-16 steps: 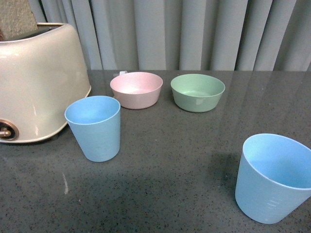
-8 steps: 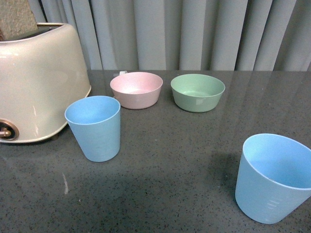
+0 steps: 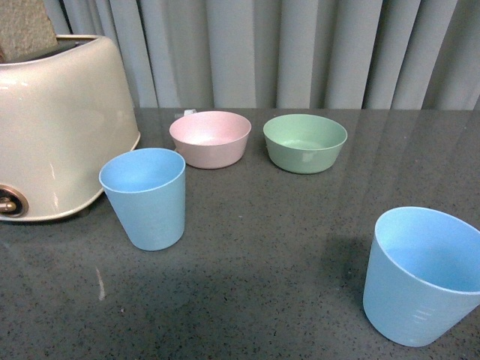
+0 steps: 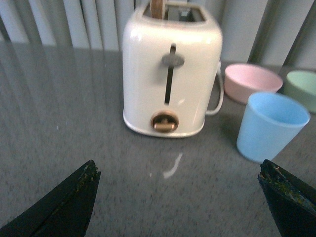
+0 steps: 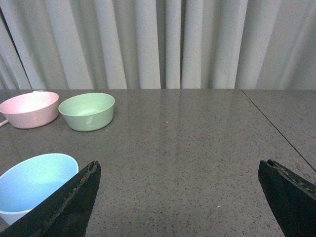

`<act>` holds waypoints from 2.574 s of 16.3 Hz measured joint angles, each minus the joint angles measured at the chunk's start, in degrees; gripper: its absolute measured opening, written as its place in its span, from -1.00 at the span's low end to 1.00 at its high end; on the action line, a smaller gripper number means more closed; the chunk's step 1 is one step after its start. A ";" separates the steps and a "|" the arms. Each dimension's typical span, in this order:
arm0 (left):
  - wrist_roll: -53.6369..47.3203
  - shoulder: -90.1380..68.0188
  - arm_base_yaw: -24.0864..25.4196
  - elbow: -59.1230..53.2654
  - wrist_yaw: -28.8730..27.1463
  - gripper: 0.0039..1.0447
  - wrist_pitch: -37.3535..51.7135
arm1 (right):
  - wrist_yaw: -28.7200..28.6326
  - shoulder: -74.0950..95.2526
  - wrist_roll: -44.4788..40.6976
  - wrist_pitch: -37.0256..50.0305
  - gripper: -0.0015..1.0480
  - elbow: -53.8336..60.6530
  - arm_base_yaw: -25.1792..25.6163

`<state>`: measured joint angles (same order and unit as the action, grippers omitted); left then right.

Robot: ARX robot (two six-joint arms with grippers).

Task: Stack blue cups with both arms

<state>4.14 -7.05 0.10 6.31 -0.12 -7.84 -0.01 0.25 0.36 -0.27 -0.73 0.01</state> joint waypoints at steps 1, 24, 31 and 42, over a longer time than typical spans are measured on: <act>0.00 -0.63 0.37 1.60 1.44 0.88 2.78 | -0.02 0.00 0.00 0.00 0.87 0.00 0.00; -34.60 -77.31 -18.69 51.74 20.85 0.88 -9.90 | 0.00 0.00 -0.02 0.00 0.87 0.00 0.00; -39.34 -77.50 -18.78 48.72 17.42 0.88 -8.87 | 0.00 0.00 0.00 0.00 0.87 0.00 0.00; -43.19 -83.45 -19.52 48.39 14.86 0.41 -6.58 | -0.02 0.00 -0.02 0.00 0.87 0.00 0.00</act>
<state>-39.05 -90.50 -19.42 54.70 14.74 -14.41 -0.03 0.25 0.34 -0.27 -0.73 0.01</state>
